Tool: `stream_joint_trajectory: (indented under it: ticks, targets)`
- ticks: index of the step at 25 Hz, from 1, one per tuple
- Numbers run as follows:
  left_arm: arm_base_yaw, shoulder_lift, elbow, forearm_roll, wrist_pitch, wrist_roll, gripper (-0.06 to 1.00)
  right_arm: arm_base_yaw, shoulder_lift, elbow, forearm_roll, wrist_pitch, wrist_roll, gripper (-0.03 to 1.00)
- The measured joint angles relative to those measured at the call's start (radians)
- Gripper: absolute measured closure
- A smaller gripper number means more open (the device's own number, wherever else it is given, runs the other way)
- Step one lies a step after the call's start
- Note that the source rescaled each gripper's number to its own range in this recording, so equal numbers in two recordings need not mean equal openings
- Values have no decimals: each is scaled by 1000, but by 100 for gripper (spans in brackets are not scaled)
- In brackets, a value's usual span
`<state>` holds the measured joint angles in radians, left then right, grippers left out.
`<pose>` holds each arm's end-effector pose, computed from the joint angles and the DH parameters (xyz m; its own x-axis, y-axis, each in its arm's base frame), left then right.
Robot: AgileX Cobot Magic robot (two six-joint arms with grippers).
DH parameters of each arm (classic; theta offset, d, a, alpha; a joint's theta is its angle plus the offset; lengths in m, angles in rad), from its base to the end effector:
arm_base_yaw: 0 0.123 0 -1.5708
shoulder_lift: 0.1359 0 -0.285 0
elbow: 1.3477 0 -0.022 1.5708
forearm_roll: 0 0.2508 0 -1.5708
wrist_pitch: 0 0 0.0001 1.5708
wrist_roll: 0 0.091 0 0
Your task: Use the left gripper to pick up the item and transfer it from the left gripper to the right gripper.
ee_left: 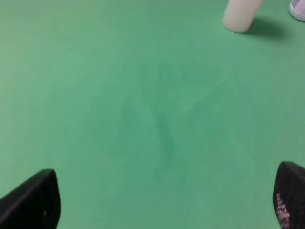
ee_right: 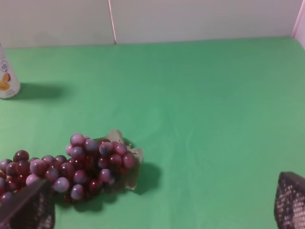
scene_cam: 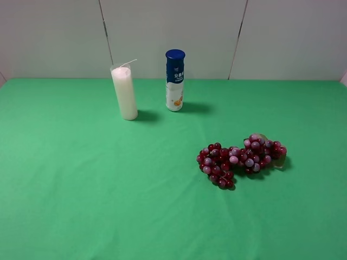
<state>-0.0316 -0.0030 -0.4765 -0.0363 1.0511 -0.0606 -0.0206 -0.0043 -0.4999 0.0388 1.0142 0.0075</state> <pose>-0.0023 -0.0028 0.2715 -0.4684 -0.0637 -0.8812 0.0227 0.9962 -0.0841 -0.0036 0.0031 0.2811 -0.4100 0.0364 -0.9113 0.0020 0.9992 0.0390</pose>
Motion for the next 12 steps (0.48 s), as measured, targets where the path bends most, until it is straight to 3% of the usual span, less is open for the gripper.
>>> stream_joint_trajectory:
  ticks: [12]
  targets:
    - [0,0,0,0,0,0,8,0,0,0,0,0,0,-3]
